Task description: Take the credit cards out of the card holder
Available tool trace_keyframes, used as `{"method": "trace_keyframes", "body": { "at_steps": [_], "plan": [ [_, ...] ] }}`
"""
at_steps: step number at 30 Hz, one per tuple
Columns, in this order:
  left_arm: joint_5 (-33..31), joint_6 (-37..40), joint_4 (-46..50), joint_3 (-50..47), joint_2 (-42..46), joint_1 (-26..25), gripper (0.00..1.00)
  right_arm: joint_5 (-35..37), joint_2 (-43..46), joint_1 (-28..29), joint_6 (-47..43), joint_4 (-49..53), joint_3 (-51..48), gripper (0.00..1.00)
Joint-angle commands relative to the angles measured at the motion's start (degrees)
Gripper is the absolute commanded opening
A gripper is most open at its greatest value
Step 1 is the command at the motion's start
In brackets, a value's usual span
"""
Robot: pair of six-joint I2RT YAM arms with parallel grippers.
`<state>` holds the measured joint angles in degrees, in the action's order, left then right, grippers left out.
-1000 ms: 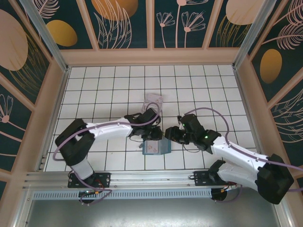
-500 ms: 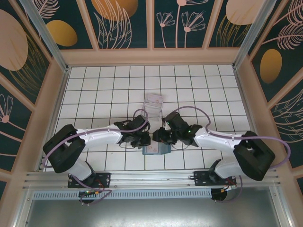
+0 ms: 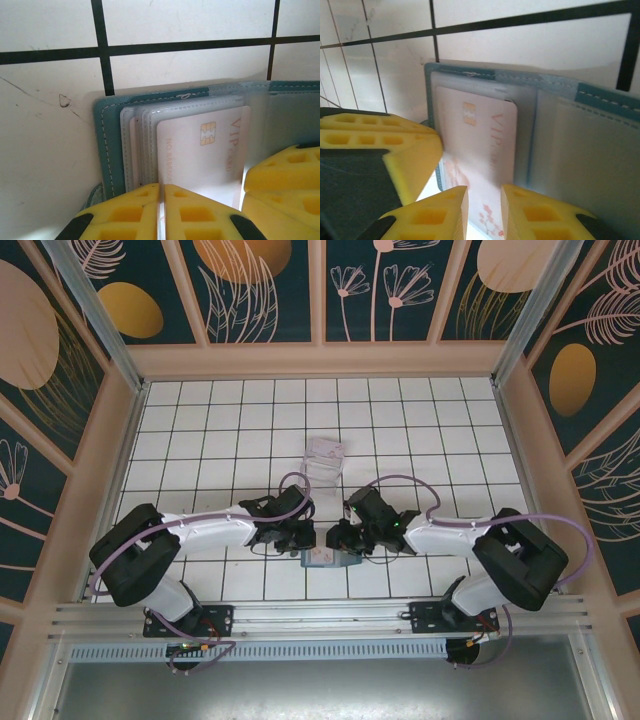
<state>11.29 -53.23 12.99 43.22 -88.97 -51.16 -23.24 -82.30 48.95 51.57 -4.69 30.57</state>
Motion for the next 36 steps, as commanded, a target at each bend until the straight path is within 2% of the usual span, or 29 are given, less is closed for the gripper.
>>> {"method": "trace_keyframes", "body": {
  "at_steps": [1, 12, 20, 36],
  "plan": [
    [-1.44, -0.33, 0.52, -0.60, -0.16, 0.45, 0.11, -0.84, -0.60, -0.62, 0.32, -2.35, -1.54, 0.24],
    [-1.53, 0.10, 1.42, -0.42, -0.23, 0.62, 0.10, -0.09, 0.76, -1.22, -0.05, -2.85, -3.22, 0.24],
    [-0.13, 0.36, 0.28, -0.59, -1.74, 0.70, 0.06, -3.62, 0.39, -1.53, 1.87, -10.19, -5.54, 0.21],
    [1.18, 0.35, -0.63, -0.95, -3.43, 0.65, 0.05, -6.49, 3.02, -2.19, 3.55, -19.64, -9.26, 0.18]
  ]
}}
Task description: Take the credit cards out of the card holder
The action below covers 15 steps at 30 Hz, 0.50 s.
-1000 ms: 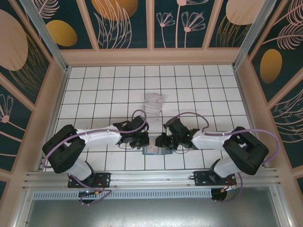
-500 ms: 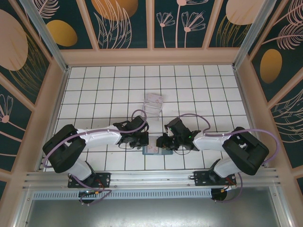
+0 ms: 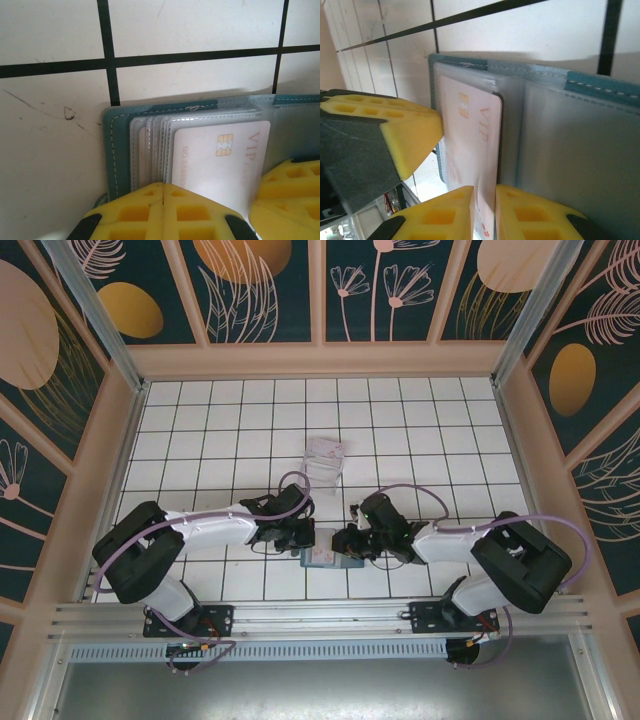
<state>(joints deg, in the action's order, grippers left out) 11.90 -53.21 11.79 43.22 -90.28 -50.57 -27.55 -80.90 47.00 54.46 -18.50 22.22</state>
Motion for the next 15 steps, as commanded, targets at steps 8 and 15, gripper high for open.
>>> {"method": "trace_keyframes", "body": {
  "at_steps": [8, 15],
  "plan": [
    [1.02, 0.30, 0.16, -0.88, -2.53, 0.04, 0.05, -3.43, -0.86, -0.42, 1.90, -12.08, -2.18, 0.18],
    [0.97, -0.05, 0.34, -1.12, -2.18, 0.03, 0.05, -3.83, -3.02, -0.42, 2.76, -15.11, -2.95, 0.18]
  ]
}}
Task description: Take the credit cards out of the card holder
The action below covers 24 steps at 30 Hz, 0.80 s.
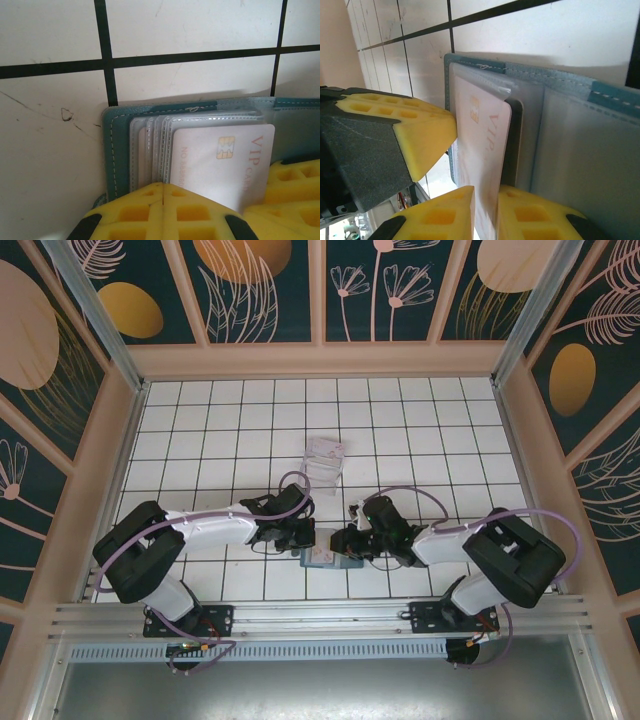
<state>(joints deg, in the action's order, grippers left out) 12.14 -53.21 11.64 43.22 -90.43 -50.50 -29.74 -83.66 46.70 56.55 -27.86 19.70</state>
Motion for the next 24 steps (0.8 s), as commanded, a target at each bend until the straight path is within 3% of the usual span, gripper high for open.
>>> {"method": "trace_keyframes", "body": {
  "at_steps": [1, 18, 24],
  "plan": [
    [0.57, -0.05, 0.57, -1.21, -1.94, -0.02, 0.05, -1.65, -0.09, -0.12, 0.75, -5.88, -0.54, 0.18],
    [-0.97, 0.87, 2.93, -1.30, -2.55, 0.04, 0.05, -0.16, 8.18, -1.87, 0.90, -3.15, -4.77, 0.14],
    [-0.98, 1.04, 3.13, -1.13, -2.64, -0.01, 0.05, 2.72, 10.66, -2.49, -0.94, 6.13, -3.76, 0.07]
  ]
}}
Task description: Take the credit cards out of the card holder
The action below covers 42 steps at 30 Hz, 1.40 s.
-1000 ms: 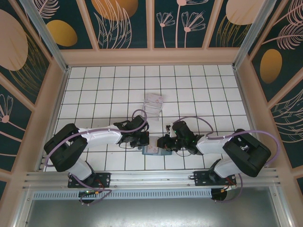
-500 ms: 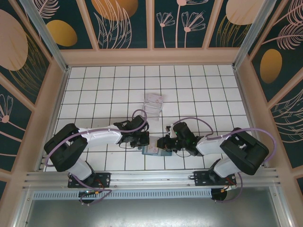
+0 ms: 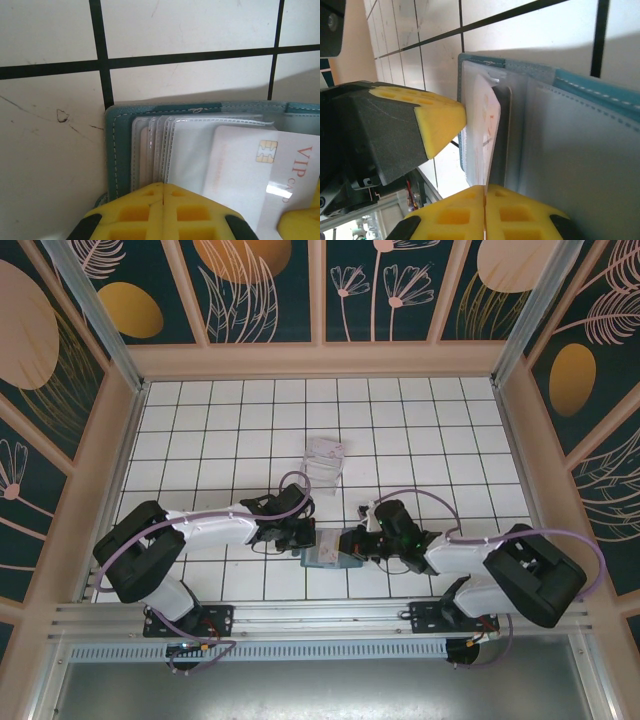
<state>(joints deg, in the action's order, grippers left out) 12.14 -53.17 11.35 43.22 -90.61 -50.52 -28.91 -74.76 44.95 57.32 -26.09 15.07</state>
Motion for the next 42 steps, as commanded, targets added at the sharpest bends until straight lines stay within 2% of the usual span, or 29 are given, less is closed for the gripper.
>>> {"method": "trace_keyframes", "body": {
  "at_steps": [1, 10, 16, 20, 22, 26, 29, 37, 42],
  "plan": [
    [-0.98, 1.03, 3.41, -1.12, -2.55, 0.06, 0.05, 2.09, 2.02, -0.95, -2.15, 5.71, 1.04, 0.06],
    [-0.99, 1.09, 3.32, -1.61, -2.12, 0.03, 0.05, 3.62, 7.51, -2.80, -5.88, 17.57, 2.95, 0.06],
    [-1.31, 0.94, 2.97, -1.78, -1.59, 0.03, 0.05, 5.68, 12.27, -4.98, -9.97, 27.20, 7.42, 0.05],
    [-1.33, 0.82, 2.46, -2.25, -1.28, 0.01, 0.05, 6.82, 12.47, -6.56, -15.25, 31.06, 12.19, 0.04],
    [-1.24, 0.78, 2.04, -2.60, -1.07, 0.06, 0.05, 7.75, 10.77, -7.01, -20.73, 33.95, 16.45, 0.00],
    [-1.09, 0.38, 1.11, -3.30, -0.45, 0.03, 0.05, 14.29, 6.54, -7.27, -33.90, 41.23, 25.74, 0.00],
    [-0.79, 0.37, 0.69, -3.58, -0.18, 0.00, 0.05, 17.50, 3.25, -8.22, -47.00, 43.82, 32.08, 0.00],
    [-0.90, 2.21, 1.83, -2.97, -0.27, 0.07, 0.05, 9.85, -7.58, -13.11, -76.29, 50.41, 47.28, 0.00],
    [-0.63, 2.19, 1.65, -3.10, -0.10, 0.01, 0.05, 10.45, -16.65, -13.22, -87.02, 56.49, 57.70, 0.00]
  ]
}}
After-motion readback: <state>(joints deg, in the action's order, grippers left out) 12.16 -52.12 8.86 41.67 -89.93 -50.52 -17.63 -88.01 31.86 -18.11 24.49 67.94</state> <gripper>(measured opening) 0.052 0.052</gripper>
